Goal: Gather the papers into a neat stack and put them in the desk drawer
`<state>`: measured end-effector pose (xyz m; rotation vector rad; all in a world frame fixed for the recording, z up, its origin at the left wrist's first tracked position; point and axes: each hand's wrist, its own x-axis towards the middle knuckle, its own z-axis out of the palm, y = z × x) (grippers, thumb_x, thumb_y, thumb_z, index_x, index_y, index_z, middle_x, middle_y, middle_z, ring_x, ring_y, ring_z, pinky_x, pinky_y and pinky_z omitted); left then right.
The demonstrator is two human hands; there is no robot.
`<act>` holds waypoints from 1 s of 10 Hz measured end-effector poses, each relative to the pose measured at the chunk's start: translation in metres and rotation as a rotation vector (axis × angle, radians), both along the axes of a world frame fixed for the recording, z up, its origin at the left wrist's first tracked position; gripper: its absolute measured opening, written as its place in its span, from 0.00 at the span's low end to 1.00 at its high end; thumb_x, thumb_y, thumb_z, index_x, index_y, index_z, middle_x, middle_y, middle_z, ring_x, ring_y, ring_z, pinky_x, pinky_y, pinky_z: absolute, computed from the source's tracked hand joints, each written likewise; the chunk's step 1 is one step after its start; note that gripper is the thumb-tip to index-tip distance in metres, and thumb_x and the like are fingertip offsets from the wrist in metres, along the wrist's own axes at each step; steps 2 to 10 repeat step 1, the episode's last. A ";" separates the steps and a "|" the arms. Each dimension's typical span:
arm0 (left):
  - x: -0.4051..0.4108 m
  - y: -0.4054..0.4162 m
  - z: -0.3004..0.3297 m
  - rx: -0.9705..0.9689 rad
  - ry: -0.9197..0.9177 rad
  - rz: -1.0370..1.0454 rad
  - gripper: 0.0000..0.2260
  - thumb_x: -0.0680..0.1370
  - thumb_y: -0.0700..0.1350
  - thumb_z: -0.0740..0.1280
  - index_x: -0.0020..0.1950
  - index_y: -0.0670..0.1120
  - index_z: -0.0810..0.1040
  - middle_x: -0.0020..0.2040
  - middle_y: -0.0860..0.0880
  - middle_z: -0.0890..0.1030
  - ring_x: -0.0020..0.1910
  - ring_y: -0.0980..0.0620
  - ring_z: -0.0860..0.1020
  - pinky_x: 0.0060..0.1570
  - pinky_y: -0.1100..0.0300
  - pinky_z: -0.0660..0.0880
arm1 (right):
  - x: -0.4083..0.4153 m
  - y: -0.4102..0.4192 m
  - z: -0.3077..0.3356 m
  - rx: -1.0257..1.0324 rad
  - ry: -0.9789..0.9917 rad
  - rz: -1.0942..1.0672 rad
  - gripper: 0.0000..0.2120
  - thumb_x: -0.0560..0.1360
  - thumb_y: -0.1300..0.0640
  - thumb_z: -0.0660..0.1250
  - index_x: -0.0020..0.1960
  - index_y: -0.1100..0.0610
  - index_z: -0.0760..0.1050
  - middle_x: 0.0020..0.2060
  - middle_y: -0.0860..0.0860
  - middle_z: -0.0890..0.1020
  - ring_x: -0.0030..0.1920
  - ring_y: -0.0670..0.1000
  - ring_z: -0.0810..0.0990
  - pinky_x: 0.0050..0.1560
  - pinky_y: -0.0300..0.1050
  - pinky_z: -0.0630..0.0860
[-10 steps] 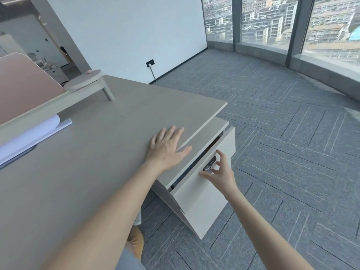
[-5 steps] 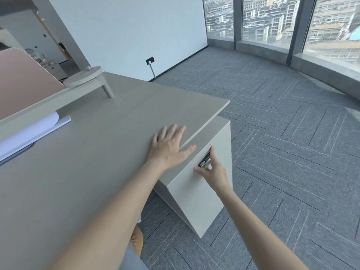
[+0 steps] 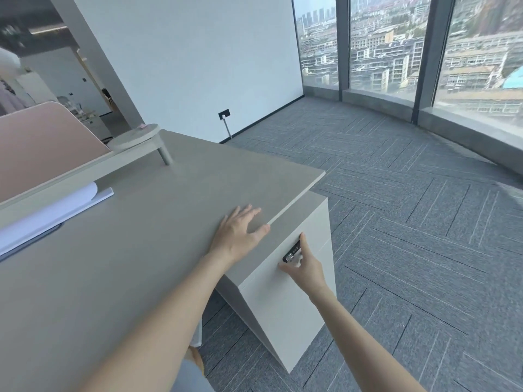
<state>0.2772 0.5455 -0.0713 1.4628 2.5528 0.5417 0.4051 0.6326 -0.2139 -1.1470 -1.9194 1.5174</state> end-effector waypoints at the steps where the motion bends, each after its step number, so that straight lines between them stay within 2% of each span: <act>1: 0.006 -0.016 0.007 0.160 -0.365 0.081 0.24 0.73 0.59 0.64 0.67 0.52 0.77 0.73 0.53 0.73 0.77 0.54 0.64 0.73 0.57 0.60 | 0.006 0.004 0.023 0.057 0.101 -0.109 0.41 0.73 0.53 0.73 0.80 0.52 0.56 0.53 0.54 0.77 0.60 0.57 0.78 0.61 0.52 0.75; 10: 0.006 -0.016 0.007 0.160 -0.365 0.081 0.24 0.73 0.59 0.64 0.67 0.52 0.77 0.73 0.53 0.73 0.77 0.54 0.64 0.73 0.57 0.60 | 0.006 0.004 0.023 0.057 0.101 -0.109 0.41 0.73 0.53 0.73 0.80 0.52 0.56 0.53 0.54 0.77 0.60 0.57 0.78 0.61 0.52 0.75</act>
